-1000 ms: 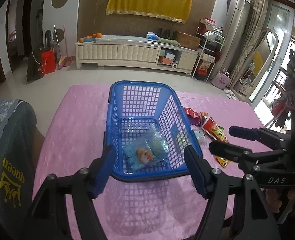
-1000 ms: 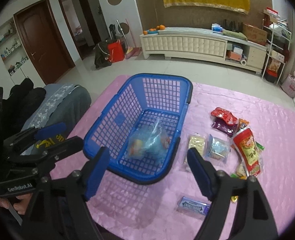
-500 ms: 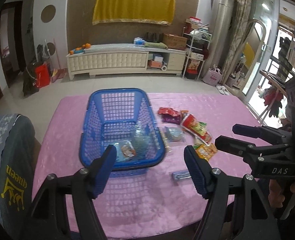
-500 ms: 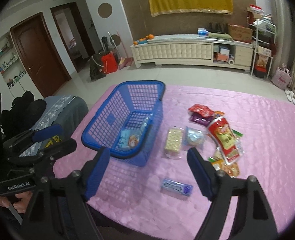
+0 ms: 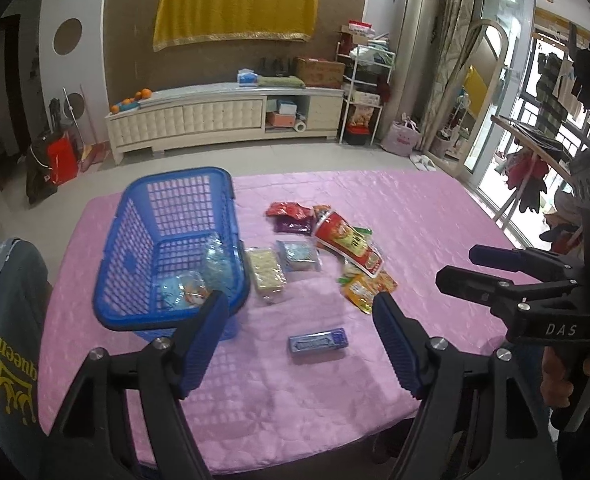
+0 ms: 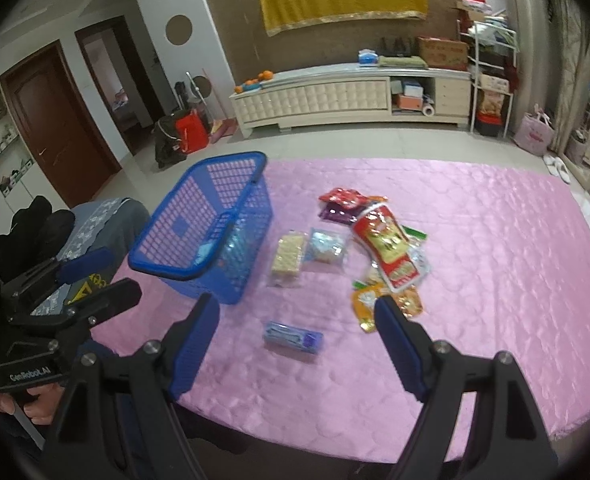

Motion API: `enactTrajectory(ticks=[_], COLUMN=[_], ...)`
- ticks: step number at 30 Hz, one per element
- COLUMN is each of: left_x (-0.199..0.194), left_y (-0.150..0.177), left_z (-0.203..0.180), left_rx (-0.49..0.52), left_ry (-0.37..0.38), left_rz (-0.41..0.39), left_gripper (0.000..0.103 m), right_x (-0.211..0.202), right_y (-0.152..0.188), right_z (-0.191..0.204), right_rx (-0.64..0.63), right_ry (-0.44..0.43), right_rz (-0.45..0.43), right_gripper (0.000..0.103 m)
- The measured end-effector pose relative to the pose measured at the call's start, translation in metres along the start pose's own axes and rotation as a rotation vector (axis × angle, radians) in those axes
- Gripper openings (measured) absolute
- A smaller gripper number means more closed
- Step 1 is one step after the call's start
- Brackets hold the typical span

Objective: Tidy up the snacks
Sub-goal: 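Withdraw both tools from the basket back toward the snack pile, then grasp the orange pouch with the left tool and lift it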

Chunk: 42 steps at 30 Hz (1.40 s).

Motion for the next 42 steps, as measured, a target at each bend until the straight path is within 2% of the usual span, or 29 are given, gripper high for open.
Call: enactTrajectory(ticks=[8,20,29,38,42], left_x=[0.031,0.108,0.164,0.219,0.24], left_y=[0.001,0.02,0.035,0.043,0.042], left_z=[-0.022,-0.042,-0.063,-0.079,-0.082], left_rx=[-0.006,0.025,0.129,0.262,0.313], left_ry=[0.013,0.032,0.092,0.143,0.143], left_rz=[0.043,0.178,0.265,0.349,0.37], left_gripper=[0.073,0.073,0.073,0.073,0.073], right_x=[0.015,0.059,0.094,0.122,0.131], right_y=[0.012,0.036,0.05,0.049,0.051], right_z=[-0.038,-0.088,-0.117,-0.138,-0.146], right_rx=[0.04,0.063,0.089,0.073,0.063], right_ry=[0.009,0.066,0.081,0.109,0.138], right_rz=[0.034,0.098,0.143,0.14,0.14], right_gripper=[0.083,0.083,0.083,0.083,0.083])
Point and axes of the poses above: each gripper's, at about its wrist camera, not at the fingertips, and x roughly the way its jaws point, z to its left, y to its underside, the point moved 6 cm from there along x, roughly the way its jaws point, and after that the axes turned 8 degrees about y, right-handed, at the moved point
